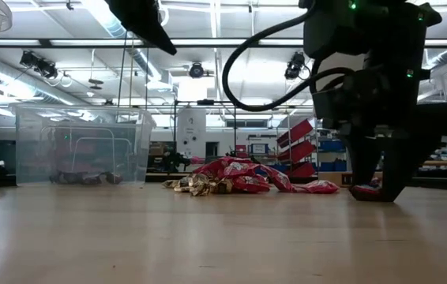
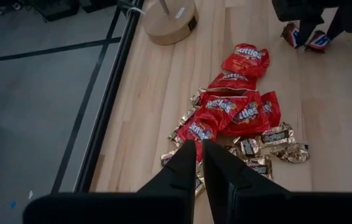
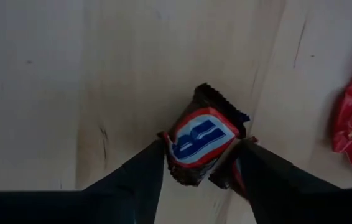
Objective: Sort candy
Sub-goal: Put the brown chocolate into the top left transparent bin
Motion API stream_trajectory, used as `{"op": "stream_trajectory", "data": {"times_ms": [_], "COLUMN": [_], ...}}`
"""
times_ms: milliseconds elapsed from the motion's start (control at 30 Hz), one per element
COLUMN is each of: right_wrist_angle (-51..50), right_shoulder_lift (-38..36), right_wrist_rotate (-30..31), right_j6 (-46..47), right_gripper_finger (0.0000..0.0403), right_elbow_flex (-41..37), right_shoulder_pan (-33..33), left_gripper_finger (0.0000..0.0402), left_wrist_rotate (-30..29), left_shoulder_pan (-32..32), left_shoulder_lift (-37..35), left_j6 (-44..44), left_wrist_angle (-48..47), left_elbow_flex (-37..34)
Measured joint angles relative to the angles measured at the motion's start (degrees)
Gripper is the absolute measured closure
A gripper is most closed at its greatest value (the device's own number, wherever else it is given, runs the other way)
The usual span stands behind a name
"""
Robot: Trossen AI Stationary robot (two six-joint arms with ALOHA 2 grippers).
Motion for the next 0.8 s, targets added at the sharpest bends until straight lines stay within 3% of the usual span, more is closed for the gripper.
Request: {"op": "stream_trajectory", "data": {"times_ms": [600,800], "right_wrist_angle": [-0.59,-0.53], "right_shoulder_lift": [0.17,0.17], "right_wrist_rotate": [0.77,1.98], "right_j6": [0.10,0.01], "right_gripper_finger": [0.0333,0.0345], "right_elbow_flex": [1.74,4.23], "right_shoulder_pan": [-0.12,-0.10], "left_gripper_finger": [0.0369,0.0369], "left_wrist_rotate": [0.33,5.26], "left_shoulder_pan": [0.00,0.00], "left_shoulder_lift": [0.00,1.55], "left_j6": [-0.04,-0.22], "left_wrist_angle": [0.98,1.52], "left_elbow_flex": [0.00,0.00]}}
